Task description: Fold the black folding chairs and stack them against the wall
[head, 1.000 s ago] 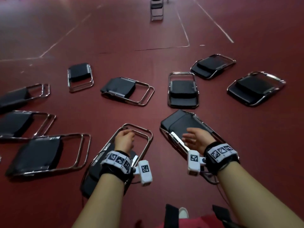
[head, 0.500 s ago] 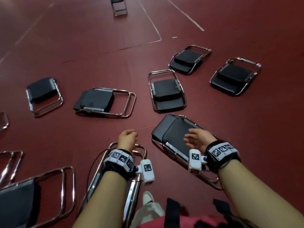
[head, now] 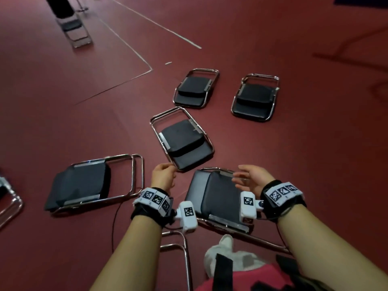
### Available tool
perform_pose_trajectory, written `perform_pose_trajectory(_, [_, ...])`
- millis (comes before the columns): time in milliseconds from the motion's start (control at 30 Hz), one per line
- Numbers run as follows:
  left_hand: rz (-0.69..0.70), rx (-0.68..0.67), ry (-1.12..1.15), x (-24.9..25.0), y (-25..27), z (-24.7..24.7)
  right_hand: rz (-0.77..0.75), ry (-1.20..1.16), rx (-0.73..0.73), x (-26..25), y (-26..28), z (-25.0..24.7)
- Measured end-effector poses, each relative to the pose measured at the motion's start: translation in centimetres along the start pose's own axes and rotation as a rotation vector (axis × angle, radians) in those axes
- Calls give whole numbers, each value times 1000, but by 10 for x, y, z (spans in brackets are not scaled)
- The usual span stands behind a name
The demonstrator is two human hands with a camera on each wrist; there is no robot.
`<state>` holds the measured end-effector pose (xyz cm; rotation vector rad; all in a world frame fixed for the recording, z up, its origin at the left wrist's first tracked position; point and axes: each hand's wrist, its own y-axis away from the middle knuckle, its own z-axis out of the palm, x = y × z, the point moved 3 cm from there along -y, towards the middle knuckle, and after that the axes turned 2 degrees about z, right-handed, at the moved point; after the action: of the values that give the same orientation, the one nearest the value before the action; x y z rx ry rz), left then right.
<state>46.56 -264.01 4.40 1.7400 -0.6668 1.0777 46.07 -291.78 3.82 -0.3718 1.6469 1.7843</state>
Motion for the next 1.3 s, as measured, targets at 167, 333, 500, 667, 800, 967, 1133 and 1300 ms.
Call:
perform_pose_trajectory(167, [26,-67,-62,47,-74,41,-36,-94,54,-65,-47,16])
perform_pose_trajectory(333, [32,-112,-110,85,-122,69,-31,-160,88,-98,-74,19])
perform_pose_trajectory(500, [24,-252,-205,107,-166,109,-31,-257,196,-110,-95,12])
perform_pose_trajectory(667, [49,-479,-308,131,-220,152,-74,-415,309,-116,-115,23])
perform_pose_trajectory(800, [122,-651,-399,157,-268,174,-141,-571,455,-119,-126,42])
perform_pose_trajectory(967, [179,-747,-476,176,-315,177,-144,-714,558,-107,-131,84])
perform_pose_trajectory(1133, [158,-875,-611,154,-308,188,-99,-782,613,-74,-127,99])
perform_pose_trajectory(1300, [104,-874,-631,114,-289,204,-39,-806,624,-40,-135,79])
